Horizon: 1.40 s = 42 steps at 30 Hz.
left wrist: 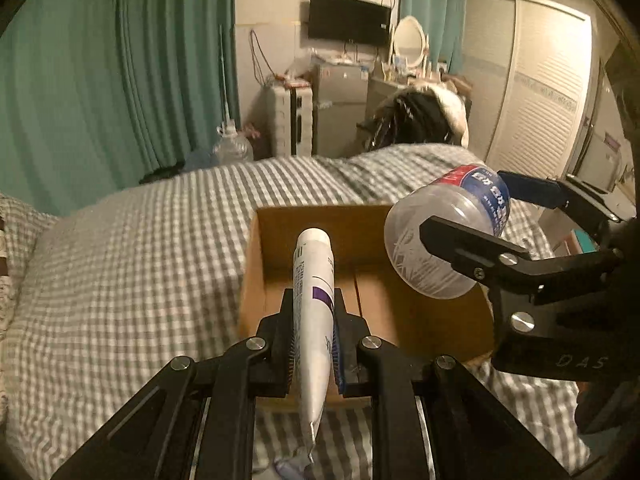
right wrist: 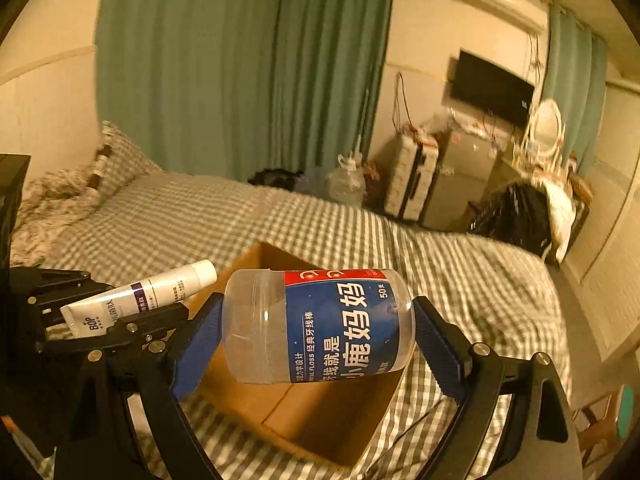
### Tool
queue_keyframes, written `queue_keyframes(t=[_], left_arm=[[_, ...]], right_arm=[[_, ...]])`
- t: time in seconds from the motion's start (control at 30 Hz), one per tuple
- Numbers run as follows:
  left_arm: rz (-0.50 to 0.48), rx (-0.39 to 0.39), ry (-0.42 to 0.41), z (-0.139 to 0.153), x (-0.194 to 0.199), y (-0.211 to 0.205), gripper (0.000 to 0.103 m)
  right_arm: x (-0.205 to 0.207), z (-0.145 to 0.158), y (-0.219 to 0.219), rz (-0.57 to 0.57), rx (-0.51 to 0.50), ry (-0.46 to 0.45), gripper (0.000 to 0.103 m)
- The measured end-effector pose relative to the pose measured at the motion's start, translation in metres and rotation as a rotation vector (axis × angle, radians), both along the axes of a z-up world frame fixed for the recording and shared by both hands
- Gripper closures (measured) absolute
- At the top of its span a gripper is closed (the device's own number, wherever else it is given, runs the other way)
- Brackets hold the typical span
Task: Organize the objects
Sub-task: 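Carry the tube and bottle into the cardboard box and open both tools, then move both tools back to the remaining items on the bed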
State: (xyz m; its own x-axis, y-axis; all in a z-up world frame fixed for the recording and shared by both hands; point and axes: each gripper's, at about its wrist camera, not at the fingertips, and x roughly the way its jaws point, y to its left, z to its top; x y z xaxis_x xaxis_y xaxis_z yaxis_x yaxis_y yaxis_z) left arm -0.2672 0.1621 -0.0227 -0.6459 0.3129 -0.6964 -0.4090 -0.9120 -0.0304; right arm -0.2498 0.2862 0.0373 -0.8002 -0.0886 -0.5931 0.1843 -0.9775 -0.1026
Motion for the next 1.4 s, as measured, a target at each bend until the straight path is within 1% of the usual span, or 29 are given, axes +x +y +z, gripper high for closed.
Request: queue_keyframes(t=[0.07, 0.2, 0.3, 0.33, 0.37, 0.43, 0.47, 0.5, 0.53, 0.6, 0.63, 0.7, 0.73, 0.77, 0.8, 0.9, 1.0, 1.13, 1.23, 1.33, 1.4], left_arm=[[-0.003, -0.012, -0.011, -0.014, -0.007, 0.005, 0.088], [0.003, -0.014, -0.027, -0.035, -0.017, 0.011, 0.088], [0.027, -0.005, -0.019, -0.042, -0.024, 0.011, 0.086], [0.028, 0.003, -0.031, -0.044, -0.024, 0.010, 0.086], [0.027, 0.009, -0.040, -0.045, -0.026, 0.011, 0.082], [0.024, 0.028, -0.044, -0.040, -0.022, 0.010, 0.063], [0.037, 0.031, -0.029, -0.035, -0.018, 0.009, 0.040], [0.056, 0.029, -0.009, -0.029, -0.014, 0.007, 0.025], [0.072, 0.032, 0.018, -0.020, -0.007, 0.004, 0.022], [0.072, 0.041, 0.034, -0.004, 0.002, 0.000, 0.022], [0.072, 0.039, 0.039, 0.003, 0.005, -0.003, 0.022], [0.080, 0.018, 0.078, 0.025, 0.020, -0.009, 0.020], [0.083, 0.009, 0.099, 0.034, 0.027, -0.012, 0.017], [0.089, 0.001, 0.127, 0.047, 0.038, -0.017, 0.009], [0.095, 0.000, 0.152, 0.058, 0.048, -0.023, 0.004], [0.112, 0.021, 0.214, 0.092, 0.080, -0.048, 0.002], [0.152, 0.019, 0.263, 0.116, 0.106, -0.077, 0.000], [0.193, 0.012, 0.295, 0.136, 0.139, -0.117, 0.000], [0.223, -0.027, 0.318, 0.136, 0.162, -0.139, 0.000], [0.234, -0.073, 0.329, 0.124, 0.183, -0.154, 0.000], [0.248, -0.092, 0.321, 0.110, 0.192, -0.163, 0.000]], right_arm=[[-0.018, -0.017, 0.009, -0.017, -0.014, -0.037, 0.012], [-0.037, -0.044, 0.024, -0.024, -0.030, -0.071, 0.012], [-0.041, -0.056, 0.031, -0.022, -0.045, -0.074, 0.012], [-0.042, -0.059, 0.033, -0.023, -0.053, -0.077, 0.012], [-0.042, -0.060, 0.034, -0.026, -0.060, -0.077, 0.012], [-0.042, -0.056, 0.040, -0.037, -0.077, -0.062, 0.012], [-0.040, -0.052, 0.042, -0.046, -0.079, -0.045, 0.010], [-0.036, -0.045, 0.044, -0.057, -0.082, -0.025, 0.007], [-0.032, -0.038, 0.045, -0.059, -0.091, -0.012, 0.006], [-0.023, -0.024, 0.045, -0.058, -0.116, 0.005, 0.004], [-0.017, -0.016, 0.045, -0.061, -0.121, 0.012, 0.004], [-0.002, 0.004, 0.043, -0.066, -0.117, 0.031, 0.004], [0.005, 0.012, 0.041, -0.063, -0.113, 0.042, 0.004], [0.015, 0.024, 0.039, -0.060, -0.107, 0.058, 0.004], [0.023, 0.033, 0.035, -0.057, -0.101, 0.071, 0.003], [0.058, 0.068, 0.021, -0.042, -0.087, 0.127, 0.000], [0.094, 0.097, 0.004, -0.015, -0.075, 0.169, 0.000], [0.134, 0.117, -0.032, 0.038, -0.019, 0.213, 0.000], [0.161, 0.118, -0.060, 0.080, 0.014, 0.241, 0.000], [0.178, 0.109, -0.084, 0.116, 0.019, 0.236, 0.000], [0.187, 0.098, -0.097, 0.129, 0.019, 0.224, 0.000]])
